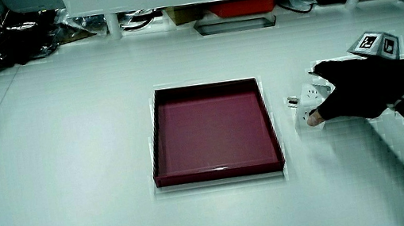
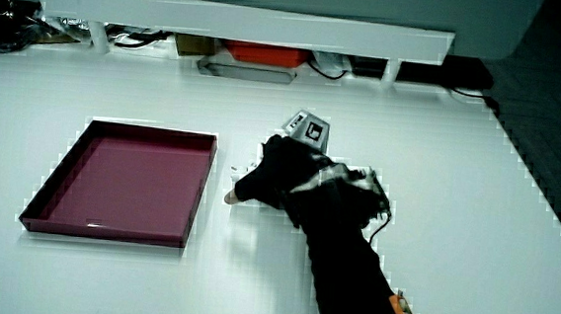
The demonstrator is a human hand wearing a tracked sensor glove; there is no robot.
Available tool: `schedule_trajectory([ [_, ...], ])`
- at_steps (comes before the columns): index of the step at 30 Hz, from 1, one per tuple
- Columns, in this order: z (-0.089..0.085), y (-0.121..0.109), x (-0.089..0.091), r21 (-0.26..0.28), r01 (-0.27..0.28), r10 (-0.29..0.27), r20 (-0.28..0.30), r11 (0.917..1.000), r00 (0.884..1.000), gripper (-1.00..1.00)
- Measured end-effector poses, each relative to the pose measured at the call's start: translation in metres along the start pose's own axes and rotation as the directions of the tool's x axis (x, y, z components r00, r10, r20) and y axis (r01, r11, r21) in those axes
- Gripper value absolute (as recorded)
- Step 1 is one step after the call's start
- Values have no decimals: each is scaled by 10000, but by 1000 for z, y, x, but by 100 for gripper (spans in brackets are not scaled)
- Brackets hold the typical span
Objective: Pick socket
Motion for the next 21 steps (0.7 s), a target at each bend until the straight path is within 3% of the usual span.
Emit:
schedule_trajectory([
  [9,-10,13,7,-356,295,-299,-89,9989,9995,0],
  [14,-11,14,9,-96,236,-238,-162,9997,9996,0],
  [21,-11,15,12,348,30,-21,-263,9994,9997,29],
])
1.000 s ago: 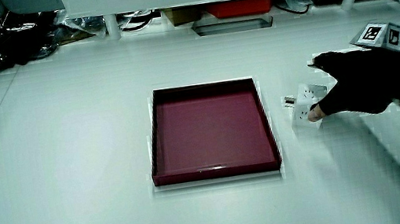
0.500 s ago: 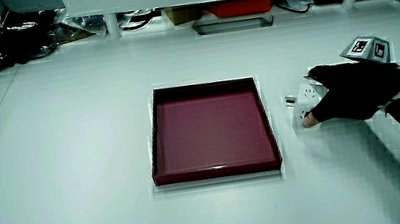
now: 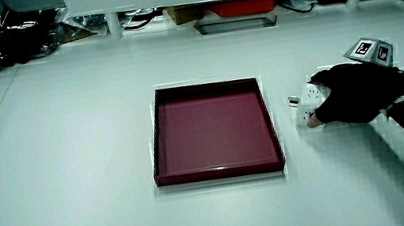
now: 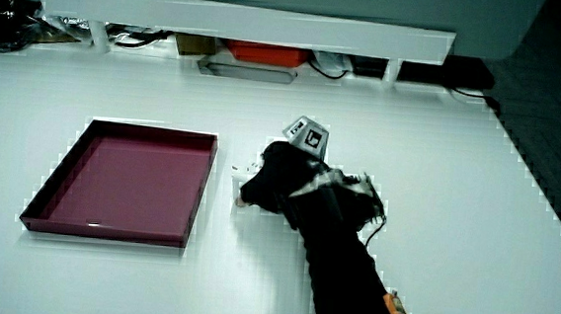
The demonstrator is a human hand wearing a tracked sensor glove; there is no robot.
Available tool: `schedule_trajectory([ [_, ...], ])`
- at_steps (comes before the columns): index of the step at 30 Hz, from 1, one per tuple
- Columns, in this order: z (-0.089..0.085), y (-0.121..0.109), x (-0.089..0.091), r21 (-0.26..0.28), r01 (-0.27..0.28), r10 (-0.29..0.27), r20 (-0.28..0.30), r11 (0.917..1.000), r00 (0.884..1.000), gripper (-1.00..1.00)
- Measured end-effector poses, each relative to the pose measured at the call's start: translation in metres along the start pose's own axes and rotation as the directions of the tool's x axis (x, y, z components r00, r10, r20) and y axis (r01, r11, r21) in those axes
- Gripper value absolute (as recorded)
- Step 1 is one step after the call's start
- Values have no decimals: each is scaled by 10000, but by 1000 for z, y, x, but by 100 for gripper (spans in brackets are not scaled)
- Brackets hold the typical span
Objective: Pick socket
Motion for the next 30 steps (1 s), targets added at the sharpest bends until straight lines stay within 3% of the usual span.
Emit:
schedule_trajectory([
  [8,2,-6,-3,652,-255,263,-117,9975,9996,62],
  [17,1,-7,-2,904,-435,435,23,9950,9991,100],
  [21,4,-9,-3,984,-575,580,-19,9935,9983,100],
  [30,23,-31,-41,1323,-1671,1672,105,9770,9859,100],
])
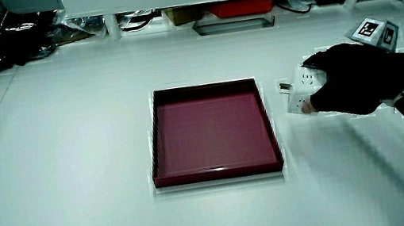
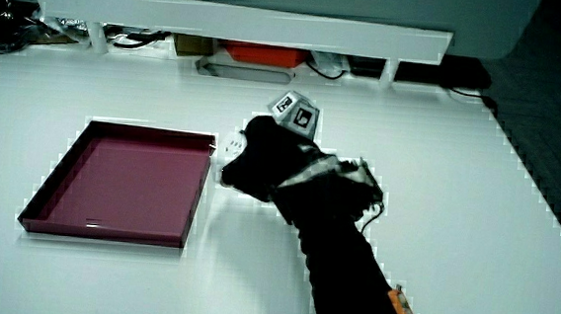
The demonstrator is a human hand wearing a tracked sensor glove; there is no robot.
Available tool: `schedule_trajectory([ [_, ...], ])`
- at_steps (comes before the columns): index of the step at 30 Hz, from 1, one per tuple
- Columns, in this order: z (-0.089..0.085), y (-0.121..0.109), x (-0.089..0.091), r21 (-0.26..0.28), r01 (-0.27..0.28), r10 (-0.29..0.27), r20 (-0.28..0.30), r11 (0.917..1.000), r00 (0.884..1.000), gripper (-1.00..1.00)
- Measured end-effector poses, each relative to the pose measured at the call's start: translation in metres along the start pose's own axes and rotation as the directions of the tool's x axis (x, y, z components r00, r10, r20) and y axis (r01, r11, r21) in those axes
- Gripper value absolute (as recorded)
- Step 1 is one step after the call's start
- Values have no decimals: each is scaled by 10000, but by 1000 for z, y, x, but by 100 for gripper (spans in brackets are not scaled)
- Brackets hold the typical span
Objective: Pick socket
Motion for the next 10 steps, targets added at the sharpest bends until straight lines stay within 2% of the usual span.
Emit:
schedule_trajectory([
  [3,2,-1,-14,-26,-370,371,57,9993,9993,100],
  [6,3,-1,-30,-101,-943,940,-250,9955,9953,100],
  [7,3,0,-35,-29,-988,988,-167,9951,9950,100],
  [8,-6,7,-28,-1113,-1010,845,-1439,9886,9860,100],
  [9,-7,8,-32,-994,-1264,1119,-1400,9870,9838,100],
  [10,-6,7,-40,-1134,-1114,968,-1271,9873,9872,100],
])
